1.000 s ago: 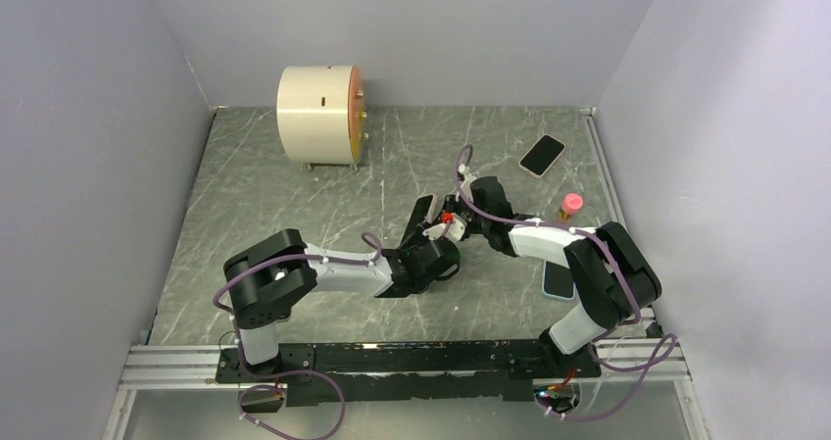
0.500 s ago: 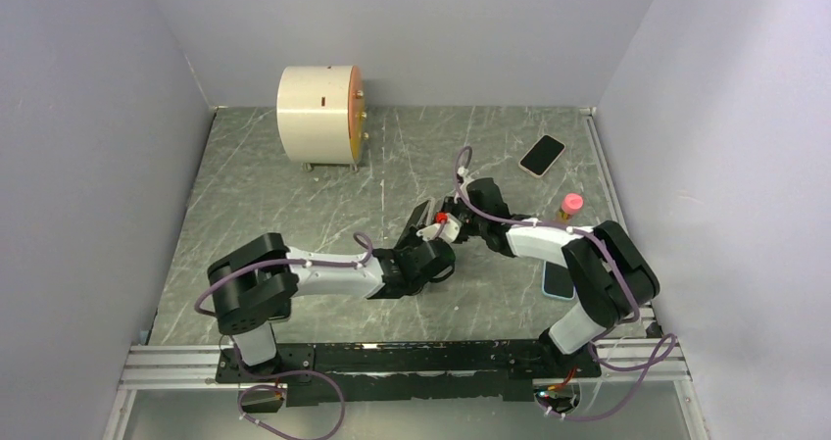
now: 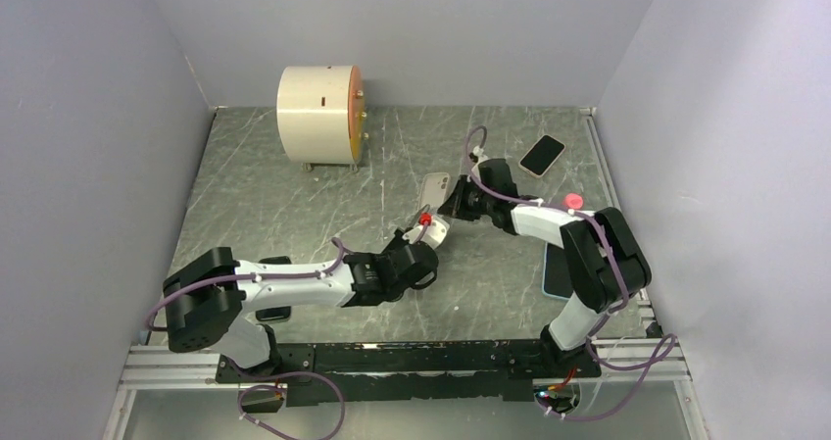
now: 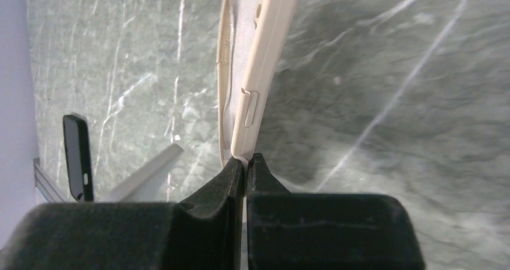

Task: Take the phone out of the phone case
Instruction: Remove the phone case from the phone, then place the phone case at the center of the board.

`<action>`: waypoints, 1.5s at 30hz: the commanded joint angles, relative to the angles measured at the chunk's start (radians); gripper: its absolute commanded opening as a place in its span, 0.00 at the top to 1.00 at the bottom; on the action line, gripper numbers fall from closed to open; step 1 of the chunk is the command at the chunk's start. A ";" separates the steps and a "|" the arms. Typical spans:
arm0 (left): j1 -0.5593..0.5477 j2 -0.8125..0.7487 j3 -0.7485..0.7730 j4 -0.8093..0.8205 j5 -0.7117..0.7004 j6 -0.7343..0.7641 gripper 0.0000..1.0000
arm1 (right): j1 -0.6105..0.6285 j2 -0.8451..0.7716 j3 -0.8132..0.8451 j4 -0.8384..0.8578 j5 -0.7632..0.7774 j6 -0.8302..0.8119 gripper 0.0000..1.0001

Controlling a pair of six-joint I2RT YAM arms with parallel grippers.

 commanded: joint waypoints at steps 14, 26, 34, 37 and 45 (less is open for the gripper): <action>0.168 0.056 0.092 -0.050 -0.035 -0.006 0.97 | -0.191 0.146 0.170 -0.255 -0.197 -0.283 0.87; 0.252 0.081 0.105 -0.055 -0.019 0.031 0.97 | -0.206 0.106 0.210 -0.303 -0.117 -0.302 0.43; 0.278 0.132 0.126 -0.010 0.004 0.111 0.97 | -0.202 -0.128 0.051 -0.228 -0.004 -0.250 0.01; 0.289 0.181 0.153 -0.019 0.008 0.145 0.98 | -0.203 -0.227 -0.035 -0.178 0.043 -0.228 0.01; 0.331 0.280 0.227 -0.079 -0.011 0.177 0.97 | -0.206 -0.448 -0.253 0.025 0.174 -0.165 0.01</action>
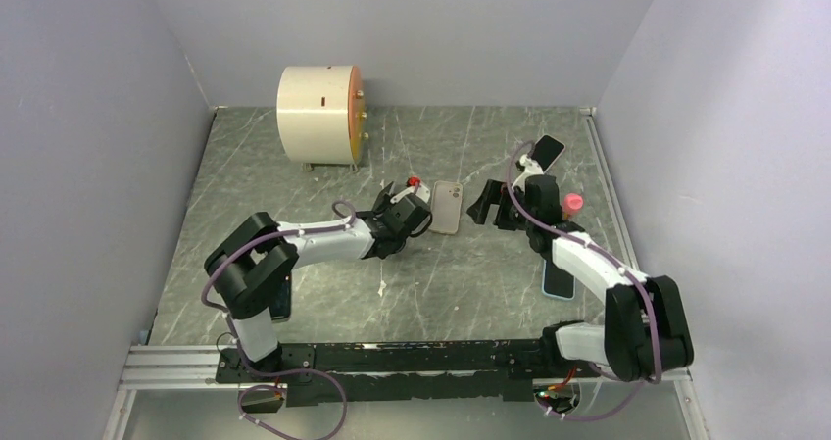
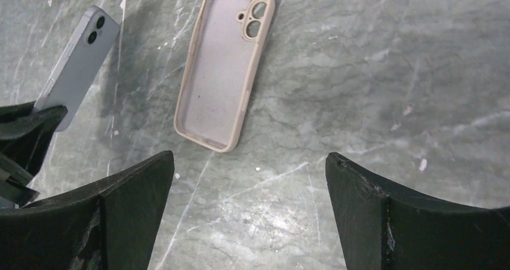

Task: Take the phone out of the phone case
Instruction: Place the phone case at the center of the board, then place the phone at the center of the board.

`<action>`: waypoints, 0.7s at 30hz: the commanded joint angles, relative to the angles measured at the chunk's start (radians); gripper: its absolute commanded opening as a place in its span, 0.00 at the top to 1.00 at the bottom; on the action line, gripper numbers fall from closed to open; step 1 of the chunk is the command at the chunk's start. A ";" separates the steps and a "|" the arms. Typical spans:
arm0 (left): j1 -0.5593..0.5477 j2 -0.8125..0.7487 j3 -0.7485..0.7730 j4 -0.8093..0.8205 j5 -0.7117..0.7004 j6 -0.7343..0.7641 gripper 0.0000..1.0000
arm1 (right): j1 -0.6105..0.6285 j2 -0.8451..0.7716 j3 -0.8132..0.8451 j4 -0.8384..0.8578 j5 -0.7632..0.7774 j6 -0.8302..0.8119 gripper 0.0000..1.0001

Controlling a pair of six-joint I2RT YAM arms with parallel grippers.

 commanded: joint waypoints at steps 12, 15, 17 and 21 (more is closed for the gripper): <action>0.046 0.180 0.164 -0.185 -0.142 -0.015 0.97 | -0.005 -0.249 -0.174 0.220 0.231 0.035 0.01; 0.046 0.212 0.184 -0.216 -0.134 -0.040 0.94 | -0.003 -0.243 -0.178 0.228 0.227 0.038 0.01; 0.046 0.226 0.196 -0.240 -0.121 -0.062 0.90 | -0.003 -0.229 -0.173 0.224 0.220 0.041 0.01; 0.044 0.230 0.195 -0.256 -0.103 -0.094 0.83 | -0.004 -0.221 -0.177 0.232 0.220 0.045 0.01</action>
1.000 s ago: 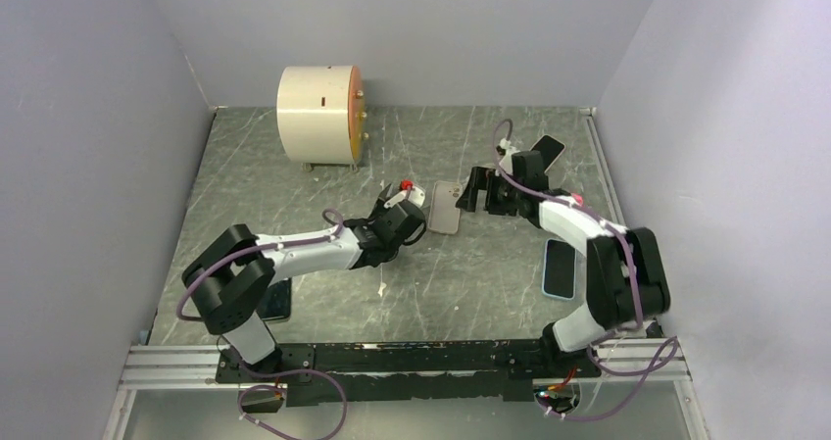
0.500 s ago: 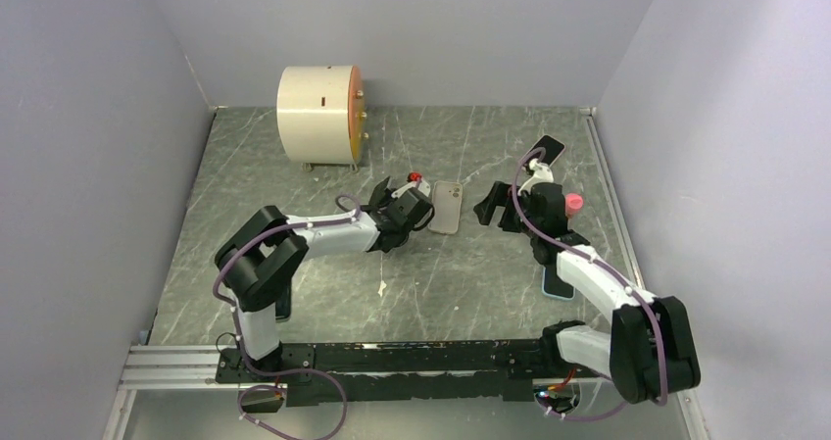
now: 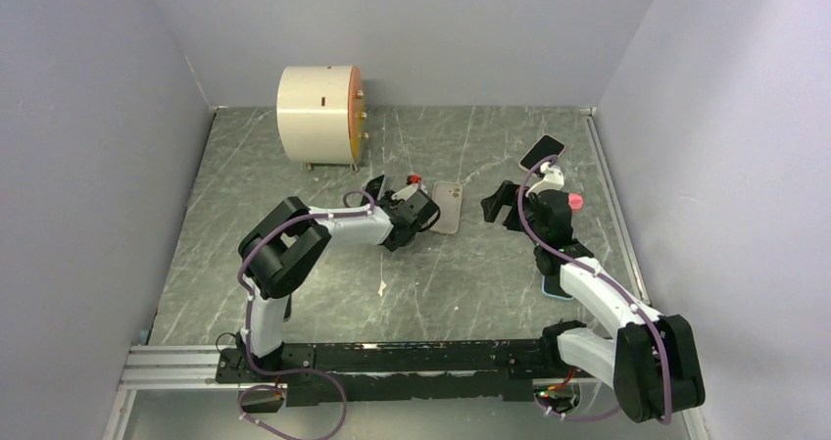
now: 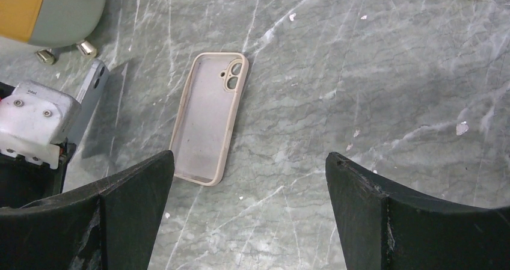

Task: Take the phone out of the phone case
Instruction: Place the phone at the center of the board.

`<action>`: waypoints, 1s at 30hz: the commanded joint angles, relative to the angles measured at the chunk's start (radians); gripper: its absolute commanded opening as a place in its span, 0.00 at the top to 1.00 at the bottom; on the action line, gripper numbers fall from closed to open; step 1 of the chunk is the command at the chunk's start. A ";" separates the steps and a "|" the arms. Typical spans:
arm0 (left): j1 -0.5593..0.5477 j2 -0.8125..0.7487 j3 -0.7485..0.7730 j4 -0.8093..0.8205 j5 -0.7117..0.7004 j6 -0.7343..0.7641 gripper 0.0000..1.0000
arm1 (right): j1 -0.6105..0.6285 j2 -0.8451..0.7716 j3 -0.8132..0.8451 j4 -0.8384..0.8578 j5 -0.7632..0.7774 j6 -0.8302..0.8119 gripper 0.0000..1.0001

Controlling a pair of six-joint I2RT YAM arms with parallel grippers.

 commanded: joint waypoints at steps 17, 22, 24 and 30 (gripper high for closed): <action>-0.005 0.054 0.059 -0.089 0.141 -0.144 0.63 | -0.004 0.010 -0.008 0.075 -0.003 0.017 0.01; -0.005 0.066 0.082 -0.089 0.173 -0.153 0.58 | -0.003 0.010 -0.007 0.073 -0.007 0.015 0.01; -0.005 0.064 0.085 -0.091 0.178 -0.159 0.55 | -0.004 0.007 -0.010 0.075 -0.006 0.015 0.01; 0.005 0.027 0.090 -0.060 0.262 -0.182 0.43 | -0.004 0.009 -0.007 0.074 -0.012 0.013 0.01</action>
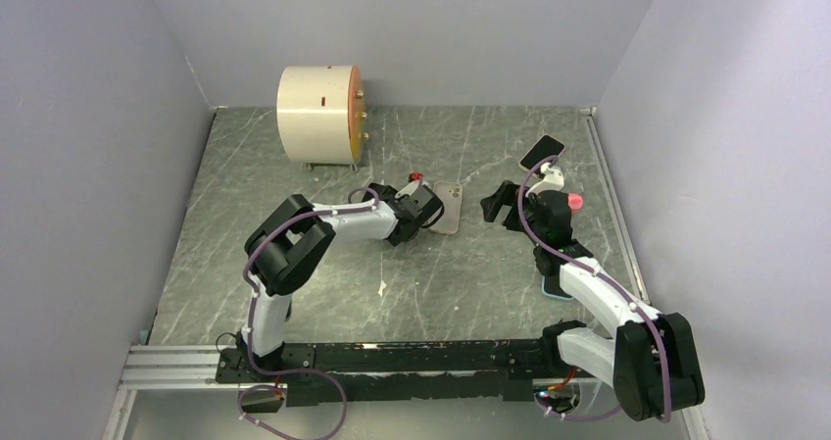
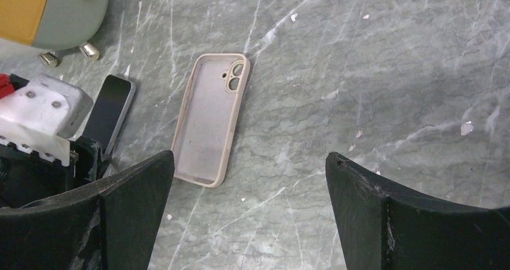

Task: Take the phone out of the phone case
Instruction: Place the phone at the center of the board.

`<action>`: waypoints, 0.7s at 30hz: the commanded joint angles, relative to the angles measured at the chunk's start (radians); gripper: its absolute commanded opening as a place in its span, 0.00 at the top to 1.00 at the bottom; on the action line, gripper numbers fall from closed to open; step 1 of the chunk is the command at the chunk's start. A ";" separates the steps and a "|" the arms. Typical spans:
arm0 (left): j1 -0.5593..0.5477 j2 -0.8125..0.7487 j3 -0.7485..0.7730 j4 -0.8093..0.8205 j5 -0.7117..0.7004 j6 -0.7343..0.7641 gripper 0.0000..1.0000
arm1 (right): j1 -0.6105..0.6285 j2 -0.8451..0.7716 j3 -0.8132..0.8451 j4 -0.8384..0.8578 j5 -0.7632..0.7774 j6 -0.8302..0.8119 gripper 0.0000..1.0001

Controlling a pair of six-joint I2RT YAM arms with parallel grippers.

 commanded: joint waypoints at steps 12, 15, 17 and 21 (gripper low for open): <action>0.155 -0.240 -0.160 0.175 0.503 -0.183 0.15 | -0.003 -0.010 0.000 0.050 -0.017 0.001 0.01; 0.207 -0.296 -0.230 0.226 0.591 -0.213 0.11 | -0.002 -0.010 -0.002 0.050 -0.015 0.001 0.01; 0.245 -0.327 -0.276 0.263 0.638 -0.230 0.10 | -0.003 -0.009 -0.001 0.051 -0.017 -0.001 0.01; 0.320 -0.348 -0.335 0.315 0.741 -0.272 0.09 | -0.003 -0.003 0.001 0.051 -0.020 -0.001 0.01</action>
